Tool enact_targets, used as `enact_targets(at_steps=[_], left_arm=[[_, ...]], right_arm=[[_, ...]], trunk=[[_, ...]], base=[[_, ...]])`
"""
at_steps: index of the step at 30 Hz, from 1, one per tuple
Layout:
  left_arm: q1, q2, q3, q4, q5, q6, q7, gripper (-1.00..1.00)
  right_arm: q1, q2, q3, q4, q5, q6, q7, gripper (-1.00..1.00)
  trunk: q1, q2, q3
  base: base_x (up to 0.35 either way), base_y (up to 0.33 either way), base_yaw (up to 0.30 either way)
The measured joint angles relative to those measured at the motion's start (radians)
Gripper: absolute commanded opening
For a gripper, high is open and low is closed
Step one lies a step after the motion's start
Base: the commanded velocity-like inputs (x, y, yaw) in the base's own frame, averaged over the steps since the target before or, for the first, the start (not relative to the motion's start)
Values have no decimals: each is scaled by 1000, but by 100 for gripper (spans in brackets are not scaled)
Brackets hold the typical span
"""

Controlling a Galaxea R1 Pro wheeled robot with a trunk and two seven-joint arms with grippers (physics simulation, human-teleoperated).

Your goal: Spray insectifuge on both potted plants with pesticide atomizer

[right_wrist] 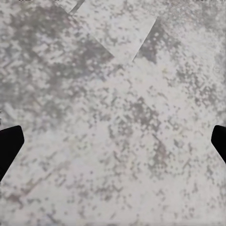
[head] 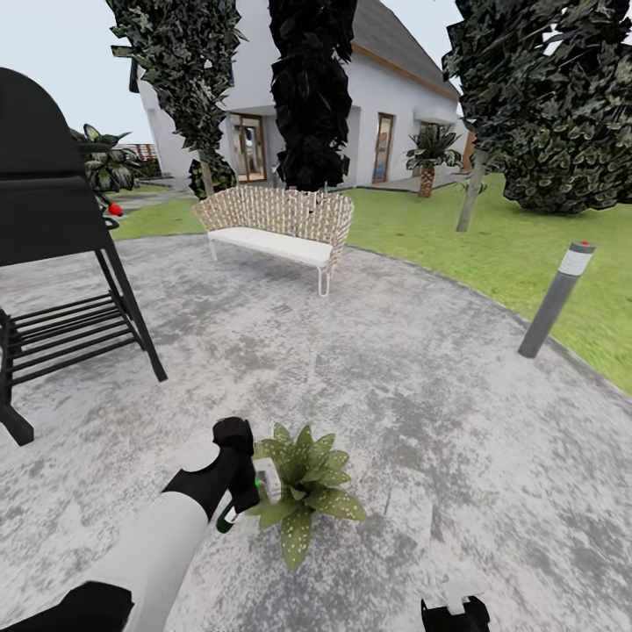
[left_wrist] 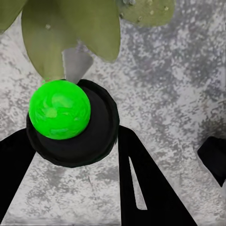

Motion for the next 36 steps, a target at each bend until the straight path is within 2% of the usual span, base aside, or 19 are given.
enact_targets(at_steps=[7,10,13,15,19,25,36], left_arm=[[3,14,2,1,-1,1,3,-100],[4,38,2,2,-1,1,5,-100],[-6,46,1,0,-1,25,5,-100],[-13,45,-1,0,-1,54,4,-100],[-18,35,-5,-1,0,67,4,-100],[-1,46,-10,2,-2,64,5,-100],[3,45,-13,13,-3,66,6,-100]], right_arm=[[0,2,0,0,0,0,0,100],[0,0,0,0,0,0,0,100],[0,0,0,0,0,0,0,100],[0,0,0,0,0,0,0,100],[0,0,0,0,0,0,0,100],[0,1,0,0,0,0,0,100],[0,2,0,0,0,0,0,100]], trunk=[[0,0,0],[0,0,0],[0,0,0],[0,0,0],[0,0,0],[0,0,0],[0,0,0]], base=[[0,0,208],[0,0,22],[0,0,3],[0,0,0],[0,0,0],[12,0,0],[219,0,139]])
